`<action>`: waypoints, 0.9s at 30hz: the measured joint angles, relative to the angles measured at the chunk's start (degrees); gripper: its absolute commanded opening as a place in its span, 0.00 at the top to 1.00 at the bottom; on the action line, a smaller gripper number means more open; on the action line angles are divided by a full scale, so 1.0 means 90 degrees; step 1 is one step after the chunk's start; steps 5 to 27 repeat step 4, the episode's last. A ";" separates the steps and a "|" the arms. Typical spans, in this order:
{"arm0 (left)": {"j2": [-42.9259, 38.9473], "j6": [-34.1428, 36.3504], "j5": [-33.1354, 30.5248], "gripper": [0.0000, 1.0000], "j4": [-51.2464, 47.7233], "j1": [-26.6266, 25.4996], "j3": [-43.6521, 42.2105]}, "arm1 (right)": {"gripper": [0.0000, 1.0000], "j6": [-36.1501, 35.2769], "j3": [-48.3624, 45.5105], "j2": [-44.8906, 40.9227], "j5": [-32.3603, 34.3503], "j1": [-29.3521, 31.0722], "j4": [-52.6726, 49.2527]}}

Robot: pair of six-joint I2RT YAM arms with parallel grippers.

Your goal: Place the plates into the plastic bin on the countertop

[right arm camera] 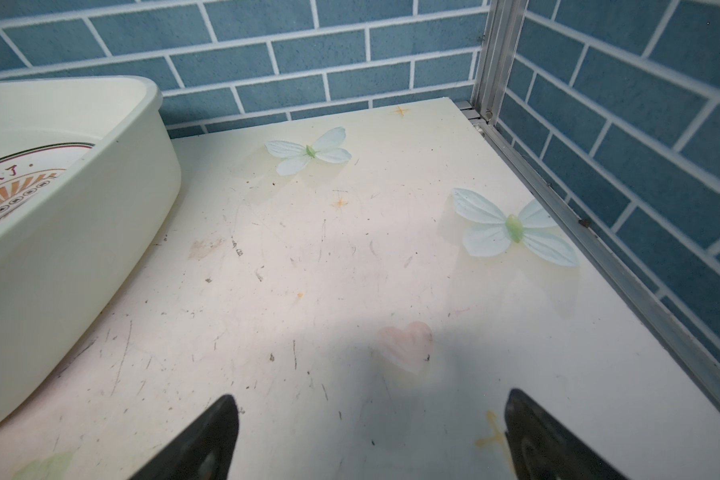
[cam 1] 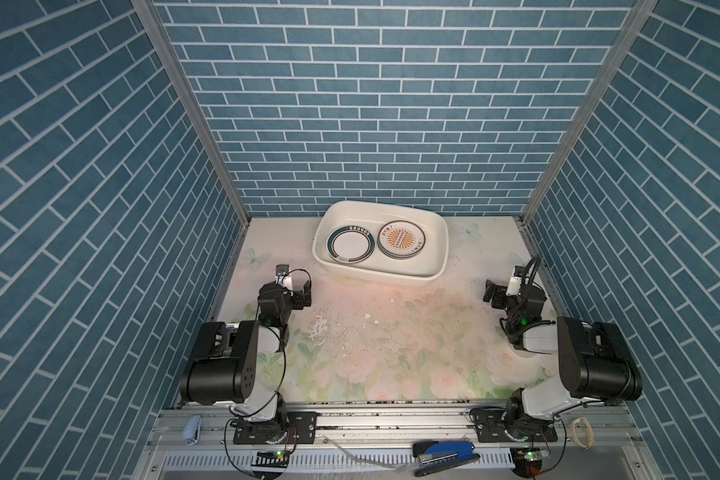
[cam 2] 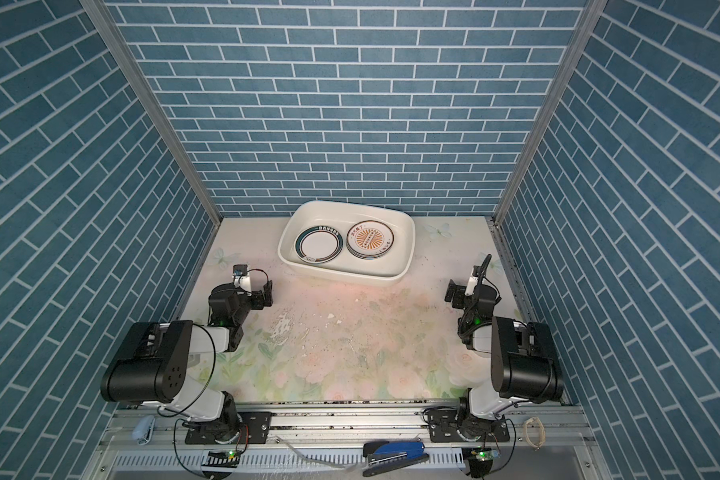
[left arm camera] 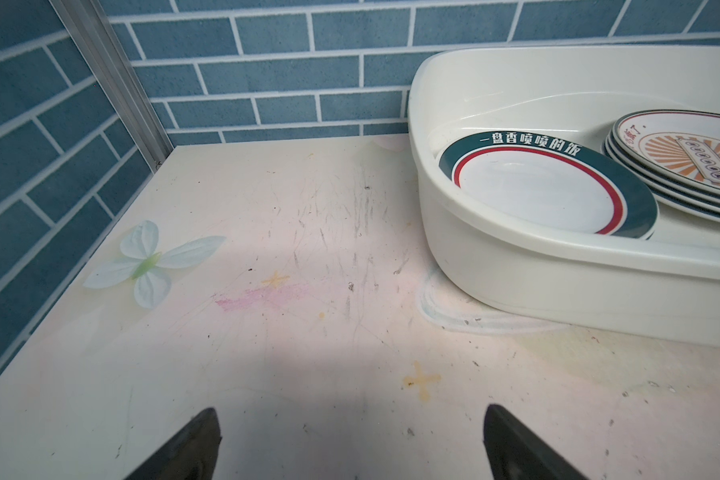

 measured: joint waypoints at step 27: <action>0.0000 0.0000 0.0000 0.01 0.0000 0.0000 0.0000 | 0.01 -0.0002 0.0000 0.0000 -0.0002 0.0000 -0.0027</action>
